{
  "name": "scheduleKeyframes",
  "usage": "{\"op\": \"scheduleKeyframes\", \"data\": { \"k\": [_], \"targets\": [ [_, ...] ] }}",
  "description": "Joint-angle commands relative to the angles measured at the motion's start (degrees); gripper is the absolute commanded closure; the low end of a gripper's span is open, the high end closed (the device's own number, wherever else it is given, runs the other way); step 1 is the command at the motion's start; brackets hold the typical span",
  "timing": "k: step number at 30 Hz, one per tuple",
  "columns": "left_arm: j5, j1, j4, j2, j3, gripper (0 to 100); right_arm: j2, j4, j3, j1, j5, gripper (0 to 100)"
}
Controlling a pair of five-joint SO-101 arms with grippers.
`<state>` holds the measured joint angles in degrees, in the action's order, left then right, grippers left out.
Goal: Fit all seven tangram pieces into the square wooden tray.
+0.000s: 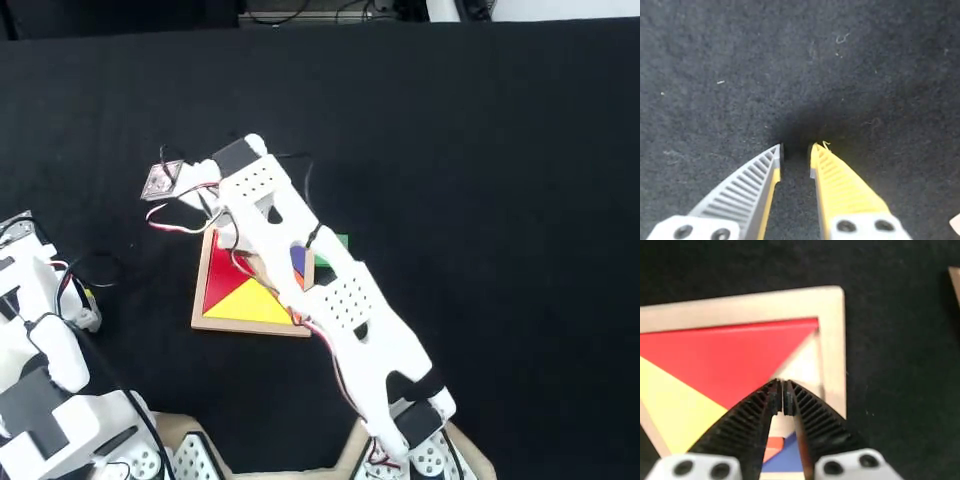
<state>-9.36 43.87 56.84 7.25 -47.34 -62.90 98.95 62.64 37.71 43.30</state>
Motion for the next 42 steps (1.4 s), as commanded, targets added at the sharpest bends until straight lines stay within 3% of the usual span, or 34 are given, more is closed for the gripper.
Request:
{"op": "scheduleKeyframes", "data": {
  "k": [1,6,19,27,31,34,42],
  "targets": [
    [0.1,1.1,-0.6,0.9,0.0,89,0.9,-0.6,1.1,2.8,0.3,98.8],
    [0.1,1.2,-0.6,0.9,0.0,89,0.9,-0.9,1.0,3.9,0.3,98.8],
    [0.1,1.2,-0.6,0.9,0.0,89,1.7,0.5,13.1,-1.7,0.4,98.8],
    [0.1,1.2,-0.5,0.9,0.0,89,-1.5,-18.3,17.3,-4.0,0.1,97.9],
    [0.1,1.2,-0.5,0.9,0.0,89,-4.4,-26.2,17.4,-4.1,-0.6,84.5],
    [0.1,1.2,-0.5,0.8,0.0,89,-6.2,-32.9,17.4,-5.4,-6.4,77.6],
    [0.1,1.2,-0.8,1.3,-0.9,89,-10.3,-43.3,17.3,-7.1,-9.9,91.3]
  ]
}}
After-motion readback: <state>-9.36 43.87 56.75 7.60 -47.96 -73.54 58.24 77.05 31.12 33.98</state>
